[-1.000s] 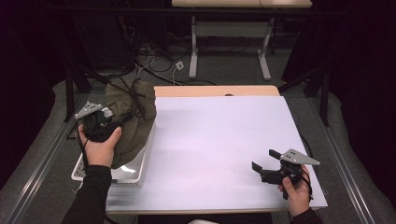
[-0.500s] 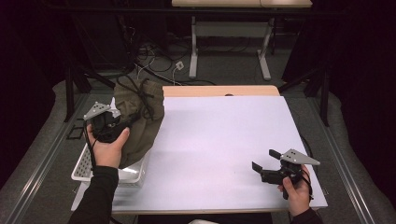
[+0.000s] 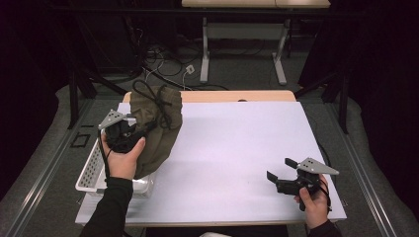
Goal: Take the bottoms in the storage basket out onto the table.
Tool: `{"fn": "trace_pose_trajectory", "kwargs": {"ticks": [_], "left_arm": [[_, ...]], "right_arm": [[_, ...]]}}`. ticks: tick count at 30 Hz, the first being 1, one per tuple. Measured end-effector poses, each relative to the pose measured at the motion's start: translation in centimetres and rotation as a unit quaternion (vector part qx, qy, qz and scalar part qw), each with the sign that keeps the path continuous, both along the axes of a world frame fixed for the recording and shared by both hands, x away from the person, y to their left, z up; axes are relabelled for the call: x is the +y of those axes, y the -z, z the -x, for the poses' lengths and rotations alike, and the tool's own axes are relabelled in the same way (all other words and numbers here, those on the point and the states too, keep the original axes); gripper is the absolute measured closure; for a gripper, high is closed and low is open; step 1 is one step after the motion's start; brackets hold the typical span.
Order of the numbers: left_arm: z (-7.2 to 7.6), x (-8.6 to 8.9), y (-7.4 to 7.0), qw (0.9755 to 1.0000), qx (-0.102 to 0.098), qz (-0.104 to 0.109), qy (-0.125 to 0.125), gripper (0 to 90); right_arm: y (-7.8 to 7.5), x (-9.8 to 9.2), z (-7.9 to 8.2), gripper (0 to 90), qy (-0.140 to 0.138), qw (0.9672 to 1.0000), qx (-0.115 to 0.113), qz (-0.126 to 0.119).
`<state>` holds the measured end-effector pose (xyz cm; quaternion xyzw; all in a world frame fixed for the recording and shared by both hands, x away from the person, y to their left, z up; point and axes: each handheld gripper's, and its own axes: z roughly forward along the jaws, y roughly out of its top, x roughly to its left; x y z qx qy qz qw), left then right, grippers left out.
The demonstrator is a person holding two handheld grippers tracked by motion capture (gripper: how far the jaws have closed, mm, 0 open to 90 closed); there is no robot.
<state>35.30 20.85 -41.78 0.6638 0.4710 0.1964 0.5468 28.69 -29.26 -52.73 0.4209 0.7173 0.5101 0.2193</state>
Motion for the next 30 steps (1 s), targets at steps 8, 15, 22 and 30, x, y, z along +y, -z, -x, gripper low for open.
{"fn": "trace_pose_trajectory", "kwargs": {"ticks": [8, 15, 22, 30], "left_arm": [[0.1, -1.2, 0.1, 0.9999, -0.001, 0.004, 0.013, 74.1], [0.2, -2.6, 0.0, 0.9996, -0.004, 0.009, 0.027, 74.0], [0.1, -4.1, 0.1, 0.9989, -0.009, 0.018, 0.042, 74.0], [0.0, -5.9, 0.1, 0.9983, -0.013, 0.018, 0.054, 74.0]], "right_arm": [[0.0, 0.0, 0.0, 10.4, -0.001, 1.0000, 0.000, 0.000], [0.0, 0.0, 0.0, 10.3, -0.001, 1.0000, -0.003, 0.001], [0.0, 0.0, 0.0, 10.4, -0.002, 1.0000, 0.000, 0.000], [0.0, -0.1, 0.0, 10.4, -0.003, 1.0000, -0.001, 0.001]]}}
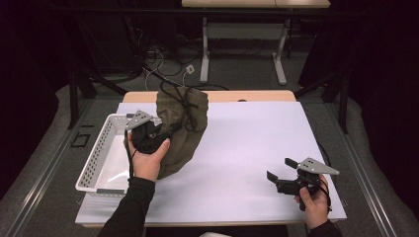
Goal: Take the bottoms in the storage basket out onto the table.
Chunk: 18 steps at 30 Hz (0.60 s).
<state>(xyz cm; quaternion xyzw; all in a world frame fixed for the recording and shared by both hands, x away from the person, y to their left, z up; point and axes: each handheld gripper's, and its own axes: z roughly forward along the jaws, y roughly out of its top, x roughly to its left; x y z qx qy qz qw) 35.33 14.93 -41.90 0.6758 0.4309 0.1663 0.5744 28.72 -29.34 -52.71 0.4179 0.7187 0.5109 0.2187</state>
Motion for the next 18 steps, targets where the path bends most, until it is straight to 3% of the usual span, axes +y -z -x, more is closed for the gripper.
{"fn": "trace_pose_trajectory", "kwargs": {"ticks": [18], "left_arm": [[0.0, -2.2, 0.6, 0.9999, -0.002, 0.001, 0.014, 73.9]], "right_arm": [[0.0, 0.0, 0.0, 10.4, 0.001, 1.0000, -0.001, -0.002]]}}
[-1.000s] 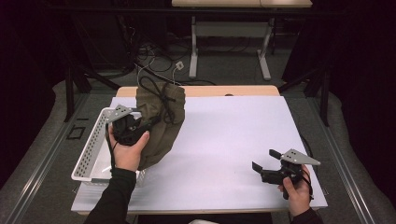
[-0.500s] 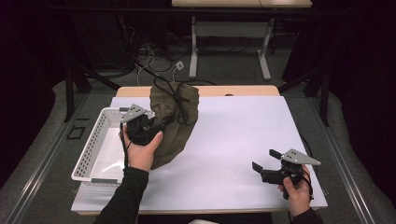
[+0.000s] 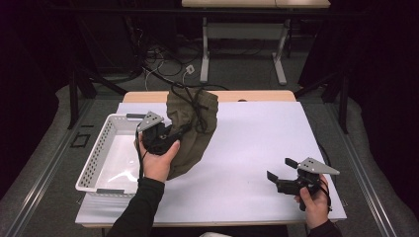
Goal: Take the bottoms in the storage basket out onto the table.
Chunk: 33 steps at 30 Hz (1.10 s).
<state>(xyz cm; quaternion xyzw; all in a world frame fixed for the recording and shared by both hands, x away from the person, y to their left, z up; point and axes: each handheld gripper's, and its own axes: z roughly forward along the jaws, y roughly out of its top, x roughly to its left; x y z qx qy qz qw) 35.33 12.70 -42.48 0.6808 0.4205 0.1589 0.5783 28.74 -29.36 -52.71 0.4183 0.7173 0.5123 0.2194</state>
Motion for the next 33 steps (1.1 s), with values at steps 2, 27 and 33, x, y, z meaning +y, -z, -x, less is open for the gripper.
{"fn": "trace_pose_trajectory", "kwargs": {"ticks": [2, 27, 33], "left_arm": [[0.1, -0.2, 0.1, 1.0000, 0.000, 0.003, 0.000, 73.9], [-0.4, -3.3, 3.6, 0.9993, 0.035, 0.001, 0.011, 73.7], [-0.5, -3.8, 4.4, 0.9990, 0.044, 0.000, 0.011, 73.6]], "right_arm": [[0.0, 0.0, 0.0, 10.4, 0.000, 1.0000, -0.001, 0.000], [0.0, 0.0, 0.0, 10.4, -0.001, 1.0000, 0.001, 0.000], [0.0, 0.0, 0.0, 10.4, -0.003, 1.0000, 0.000, 0.000]]}}
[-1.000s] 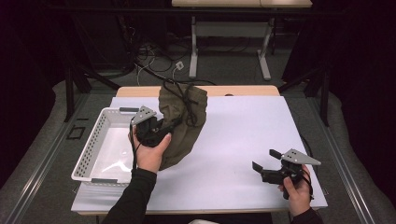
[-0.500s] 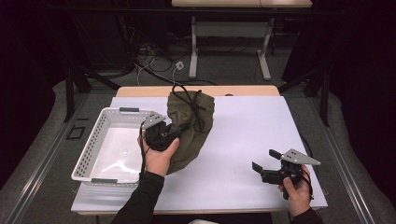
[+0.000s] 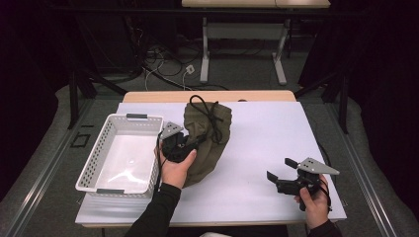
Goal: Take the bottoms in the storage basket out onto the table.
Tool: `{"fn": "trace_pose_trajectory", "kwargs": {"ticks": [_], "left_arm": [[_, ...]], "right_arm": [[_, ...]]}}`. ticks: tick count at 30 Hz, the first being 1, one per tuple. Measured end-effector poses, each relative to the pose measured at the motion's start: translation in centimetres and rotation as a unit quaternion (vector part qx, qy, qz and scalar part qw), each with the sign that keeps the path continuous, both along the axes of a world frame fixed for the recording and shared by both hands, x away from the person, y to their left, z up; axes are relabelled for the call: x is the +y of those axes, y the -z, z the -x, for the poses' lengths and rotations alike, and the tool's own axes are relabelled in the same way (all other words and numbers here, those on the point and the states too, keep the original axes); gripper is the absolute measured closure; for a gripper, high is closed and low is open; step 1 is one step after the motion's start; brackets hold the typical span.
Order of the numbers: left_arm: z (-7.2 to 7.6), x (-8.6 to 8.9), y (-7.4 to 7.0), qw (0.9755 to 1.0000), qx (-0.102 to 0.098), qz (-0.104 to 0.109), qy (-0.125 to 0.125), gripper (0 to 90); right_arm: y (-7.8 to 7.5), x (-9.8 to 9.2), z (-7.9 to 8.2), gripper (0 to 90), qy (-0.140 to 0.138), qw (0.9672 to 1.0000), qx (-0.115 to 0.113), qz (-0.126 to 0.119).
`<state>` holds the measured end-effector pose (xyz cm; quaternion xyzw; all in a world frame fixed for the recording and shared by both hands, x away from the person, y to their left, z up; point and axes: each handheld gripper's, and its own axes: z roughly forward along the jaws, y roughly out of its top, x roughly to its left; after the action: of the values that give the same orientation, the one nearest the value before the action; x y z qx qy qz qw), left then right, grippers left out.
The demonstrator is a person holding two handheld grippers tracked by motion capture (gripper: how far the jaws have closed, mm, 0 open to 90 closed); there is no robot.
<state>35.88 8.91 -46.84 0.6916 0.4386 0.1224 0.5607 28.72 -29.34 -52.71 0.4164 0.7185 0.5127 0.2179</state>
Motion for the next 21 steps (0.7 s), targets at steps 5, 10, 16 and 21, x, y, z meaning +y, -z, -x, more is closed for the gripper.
{"fn": "trace_pose_trajectory", "kwargs": {"ticks": [5, 10, 16, 21], "left_arm": [[-0.2, -0.3, 0.7, 1.0000, 0.008, -0.002, -0.002, 73.6], [-0.4, -0.6, 1.3, 0.9998, 0.017, -0.005, -0.002, 73.5], [-0.7, -0.9, 1.9, 0.9996, 0.028, -0.008, -0.004, 73.5], [-1.0, -1.0, 2.4, 0.9993, 0.036, -0.012, -0.003, 73.3]], "right_arm": [[0.0, 0.0, 0.0, 10.4, 0.000, 1.0000, 0.000, 0.000], [0.0, 0.0, 0.0, 10.4, 0.000, 1.0000, 0.001, 0.000], [0.0, 0.0, 0.0, 10.4, 0.000, 1.0000, 0.002, 0.000], [0.0, 0.0, 0.0, 10.4, -0.001, 1.0000, 0.001, 0.001]]}}
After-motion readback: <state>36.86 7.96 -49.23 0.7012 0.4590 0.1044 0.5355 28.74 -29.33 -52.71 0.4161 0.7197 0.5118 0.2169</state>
